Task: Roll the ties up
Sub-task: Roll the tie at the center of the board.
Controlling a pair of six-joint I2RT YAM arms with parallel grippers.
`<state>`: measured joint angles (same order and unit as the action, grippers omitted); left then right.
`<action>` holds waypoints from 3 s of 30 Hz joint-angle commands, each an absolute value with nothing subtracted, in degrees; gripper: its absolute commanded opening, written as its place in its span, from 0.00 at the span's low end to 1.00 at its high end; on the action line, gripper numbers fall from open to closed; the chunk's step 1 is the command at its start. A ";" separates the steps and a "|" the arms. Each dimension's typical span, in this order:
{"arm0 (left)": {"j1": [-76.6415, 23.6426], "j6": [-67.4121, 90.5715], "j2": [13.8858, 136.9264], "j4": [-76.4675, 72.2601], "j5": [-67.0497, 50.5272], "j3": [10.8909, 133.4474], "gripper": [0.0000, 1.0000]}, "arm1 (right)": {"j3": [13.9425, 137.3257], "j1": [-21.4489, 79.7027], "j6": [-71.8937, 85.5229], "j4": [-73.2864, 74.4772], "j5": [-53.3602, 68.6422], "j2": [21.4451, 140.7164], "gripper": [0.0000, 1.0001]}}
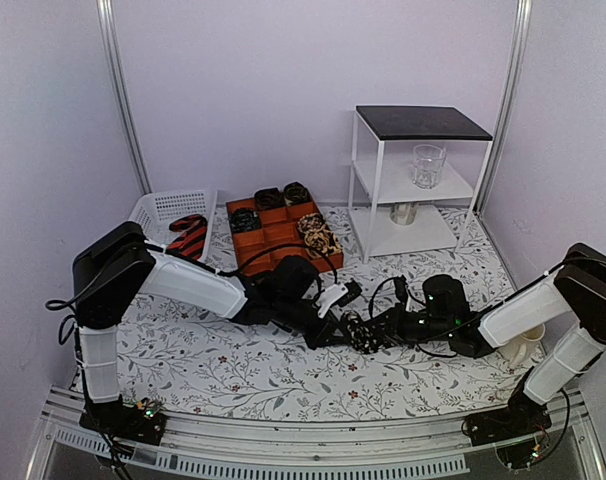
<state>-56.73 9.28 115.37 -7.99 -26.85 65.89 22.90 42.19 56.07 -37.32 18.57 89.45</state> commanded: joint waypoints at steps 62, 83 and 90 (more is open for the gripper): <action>-55.67 -1.18 124.93 -7.42 -39.08 78.51 0.07 | 29.14 38.19 43.60 -17.56 14.65 82.65 0.52; -55.69 1.65 115.46 -16.81 -31.65 64.82 0.54 | 21.89 38.25 51.23 -21.06 19.13 83.36 0.29; -55.64 -0.14 107.51 -22.41 -22.29 54.30 0.70 | 25.46 43.43 57.50 -23.09 17.62 87.94 0.29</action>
<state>-56.31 1.43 112.92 -17.54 -28.91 58.65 23.09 40.14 53.30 -21.96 18.09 85.03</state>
